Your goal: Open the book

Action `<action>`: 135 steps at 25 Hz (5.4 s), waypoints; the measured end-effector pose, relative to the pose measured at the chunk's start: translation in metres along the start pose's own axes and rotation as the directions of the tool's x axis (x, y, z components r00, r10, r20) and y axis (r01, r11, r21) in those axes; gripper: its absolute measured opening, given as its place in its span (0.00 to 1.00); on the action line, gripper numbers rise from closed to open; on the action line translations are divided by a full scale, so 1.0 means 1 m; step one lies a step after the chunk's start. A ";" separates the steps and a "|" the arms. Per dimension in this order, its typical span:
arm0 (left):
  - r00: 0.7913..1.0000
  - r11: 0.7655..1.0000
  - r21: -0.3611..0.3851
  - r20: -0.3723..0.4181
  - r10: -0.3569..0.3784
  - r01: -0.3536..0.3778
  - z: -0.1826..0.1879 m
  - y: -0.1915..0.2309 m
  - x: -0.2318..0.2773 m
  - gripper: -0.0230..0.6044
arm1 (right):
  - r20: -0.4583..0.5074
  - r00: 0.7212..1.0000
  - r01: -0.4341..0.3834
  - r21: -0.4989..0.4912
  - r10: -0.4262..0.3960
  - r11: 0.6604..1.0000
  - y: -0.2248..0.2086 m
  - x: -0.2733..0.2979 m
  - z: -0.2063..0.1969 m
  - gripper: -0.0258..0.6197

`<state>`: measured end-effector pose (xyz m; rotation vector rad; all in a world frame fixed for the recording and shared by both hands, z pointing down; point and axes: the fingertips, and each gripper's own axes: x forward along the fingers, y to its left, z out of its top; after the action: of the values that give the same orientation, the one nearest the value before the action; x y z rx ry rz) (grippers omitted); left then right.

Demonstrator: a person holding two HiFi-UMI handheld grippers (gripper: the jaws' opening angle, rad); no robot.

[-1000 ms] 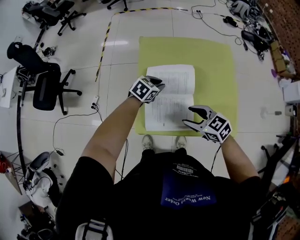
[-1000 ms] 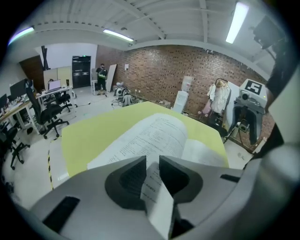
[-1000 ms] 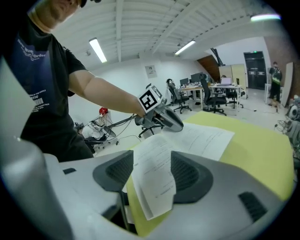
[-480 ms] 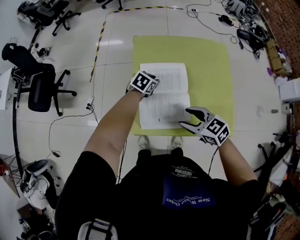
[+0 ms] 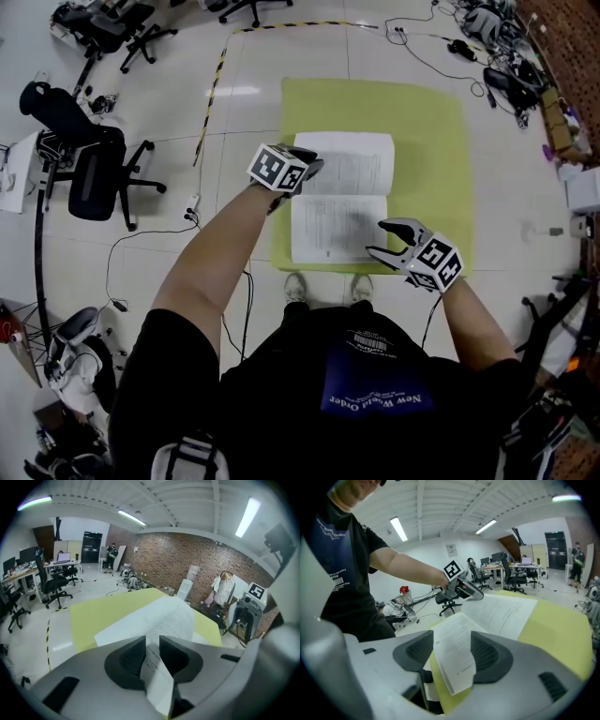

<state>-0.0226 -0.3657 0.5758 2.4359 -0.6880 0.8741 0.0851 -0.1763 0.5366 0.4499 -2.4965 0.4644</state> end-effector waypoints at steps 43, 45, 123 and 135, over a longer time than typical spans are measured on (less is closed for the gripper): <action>0.999 0.997 -0.070 -0.002 0.033 -0.033 -0.014 0.028 0.033 0.18 | 0.546 0.834 -0.387 0.685 -0.083 0.617 -0.068 0.014 0.000 0.39; 1.000 0.996 -0.083 0.012 0.026 -0.025 -0.013 0.031 0.034 0.18 | 0.584 0.803 -0.383 0.659 -0.120 0.647 -0.081 0.017 0.019 0.40; 0.573 0.992 -0.070 0.820 -0.003 0.106 0.071 -0.169 -0.334 0.18 | 0.561 0.795 0.206 0.106 -0.230 0.973 0.026 -0.164 0.207 0.02; 0.573 0.989 -0.119 0.818 0.047 0.090 0.061 -0.162 -0.336 0.05 | 0.538 0.821 0.188 0.060 -0.190 0.980 0.029 -0.148 0.209 0.02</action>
<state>-0.1259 -0.1759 0.2662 2.6195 -0.9724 -0.4271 0.0947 -0.2059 0.2805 0.9354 -2.9446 0.2857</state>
